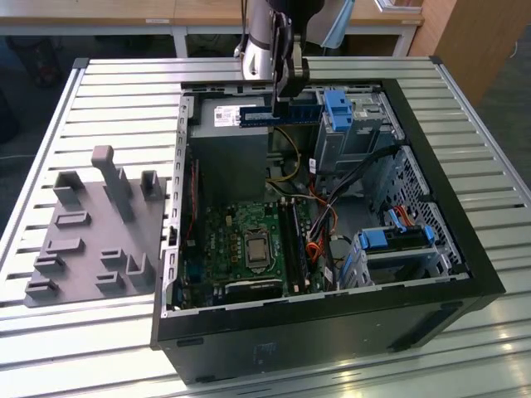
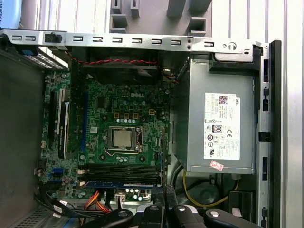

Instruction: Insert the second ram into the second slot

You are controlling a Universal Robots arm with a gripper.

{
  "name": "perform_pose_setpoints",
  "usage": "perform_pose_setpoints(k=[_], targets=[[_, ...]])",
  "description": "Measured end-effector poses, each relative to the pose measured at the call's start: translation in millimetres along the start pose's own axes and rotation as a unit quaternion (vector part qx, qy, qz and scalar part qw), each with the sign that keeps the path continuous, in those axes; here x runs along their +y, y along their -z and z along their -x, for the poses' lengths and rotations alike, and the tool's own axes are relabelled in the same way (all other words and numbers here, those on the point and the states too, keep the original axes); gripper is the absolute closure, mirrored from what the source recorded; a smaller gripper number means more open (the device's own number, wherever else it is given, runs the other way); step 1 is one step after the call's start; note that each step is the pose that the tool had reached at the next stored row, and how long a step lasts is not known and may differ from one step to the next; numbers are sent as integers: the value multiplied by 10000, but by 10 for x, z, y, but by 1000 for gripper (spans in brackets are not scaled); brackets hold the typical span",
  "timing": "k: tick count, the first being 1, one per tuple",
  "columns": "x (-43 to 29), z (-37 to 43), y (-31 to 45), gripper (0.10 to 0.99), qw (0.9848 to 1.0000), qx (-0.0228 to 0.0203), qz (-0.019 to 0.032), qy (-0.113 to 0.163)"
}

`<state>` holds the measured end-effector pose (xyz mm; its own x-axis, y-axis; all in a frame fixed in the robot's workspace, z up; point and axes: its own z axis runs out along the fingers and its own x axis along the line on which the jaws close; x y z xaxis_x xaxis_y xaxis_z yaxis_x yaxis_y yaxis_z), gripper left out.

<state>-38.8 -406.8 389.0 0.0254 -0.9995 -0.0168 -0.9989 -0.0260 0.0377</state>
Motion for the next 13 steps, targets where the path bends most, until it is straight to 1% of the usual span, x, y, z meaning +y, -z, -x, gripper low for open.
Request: perform_pose_setpoints(k=[6, 13], targets=[[0, -24, 0, 957, 10000, 0, 0, 0], [3, -112, 1, 957, 10000, 0, 0, -1]])
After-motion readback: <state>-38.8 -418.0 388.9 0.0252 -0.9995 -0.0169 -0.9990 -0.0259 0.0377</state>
